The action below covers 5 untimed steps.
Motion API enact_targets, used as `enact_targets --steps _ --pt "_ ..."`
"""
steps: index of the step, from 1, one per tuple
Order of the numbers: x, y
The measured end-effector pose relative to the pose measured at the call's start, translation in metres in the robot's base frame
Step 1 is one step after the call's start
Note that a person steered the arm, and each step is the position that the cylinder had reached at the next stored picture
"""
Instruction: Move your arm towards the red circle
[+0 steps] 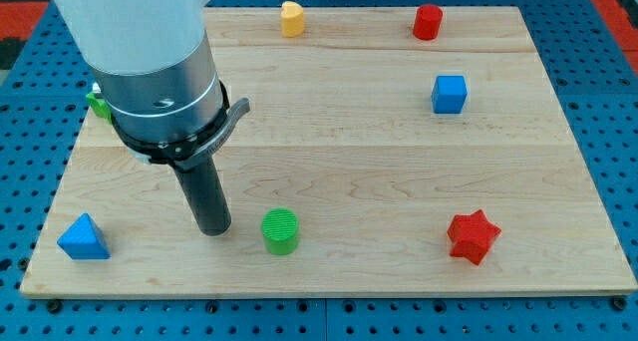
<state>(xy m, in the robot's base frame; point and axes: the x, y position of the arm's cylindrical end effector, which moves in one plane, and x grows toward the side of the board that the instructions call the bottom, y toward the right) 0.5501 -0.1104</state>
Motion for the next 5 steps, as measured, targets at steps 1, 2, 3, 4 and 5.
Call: enact_targets --steps 1,2,3,4,5 --pt "0.0 0.0" --pt "-0.048 0.022" --pt "-0.131 0.124" --pt "-0.198 0.191" --pt "-0.253 0.199"
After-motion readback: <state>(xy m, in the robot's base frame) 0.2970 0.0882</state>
